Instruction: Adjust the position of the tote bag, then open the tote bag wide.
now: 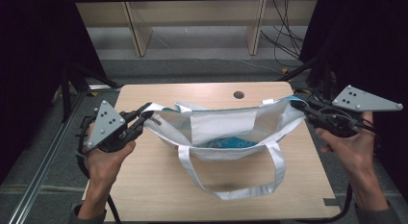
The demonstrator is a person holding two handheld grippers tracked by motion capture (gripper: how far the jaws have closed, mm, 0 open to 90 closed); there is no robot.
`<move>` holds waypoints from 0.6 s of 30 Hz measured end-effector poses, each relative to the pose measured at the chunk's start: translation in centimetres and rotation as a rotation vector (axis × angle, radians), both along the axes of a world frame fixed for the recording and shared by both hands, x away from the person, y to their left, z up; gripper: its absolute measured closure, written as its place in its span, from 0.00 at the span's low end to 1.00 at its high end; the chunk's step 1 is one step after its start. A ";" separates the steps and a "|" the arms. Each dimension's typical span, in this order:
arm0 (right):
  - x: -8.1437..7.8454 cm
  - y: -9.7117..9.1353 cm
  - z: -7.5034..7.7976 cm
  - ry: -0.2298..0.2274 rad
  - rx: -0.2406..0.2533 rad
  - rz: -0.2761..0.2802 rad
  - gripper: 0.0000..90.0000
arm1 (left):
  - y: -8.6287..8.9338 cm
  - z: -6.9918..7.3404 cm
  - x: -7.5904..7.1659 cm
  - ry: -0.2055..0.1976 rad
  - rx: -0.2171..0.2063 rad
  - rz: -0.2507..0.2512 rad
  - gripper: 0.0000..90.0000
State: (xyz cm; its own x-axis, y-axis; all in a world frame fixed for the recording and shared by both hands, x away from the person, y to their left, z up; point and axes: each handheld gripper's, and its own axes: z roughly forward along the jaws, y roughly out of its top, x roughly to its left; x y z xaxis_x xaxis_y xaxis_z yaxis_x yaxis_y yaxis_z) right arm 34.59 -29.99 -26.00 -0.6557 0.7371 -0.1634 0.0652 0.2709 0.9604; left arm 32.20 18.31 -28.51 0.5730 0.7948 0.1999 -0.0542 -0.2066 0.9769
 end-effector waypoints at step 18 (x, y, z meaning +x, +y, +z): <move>1.3 -0.3 -0.3 -0.005 -0.005 -0.048 0.97 | -0.4 -1.3 3.0 0.047 -0.058 -0.019 0.96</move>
State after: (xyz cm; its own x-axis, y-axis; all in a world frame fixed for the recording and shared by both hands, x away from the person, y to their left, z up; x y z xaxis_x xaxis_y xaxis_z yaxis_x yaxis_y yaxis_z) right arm 35.92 -30.26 -26.30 -0.6190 0.7667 -0.1703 0.0736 0.2725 0.9593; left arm 35.23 17.90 -29.84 0.5955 0.7934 0.1265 -0.0116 -0.1490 0.9888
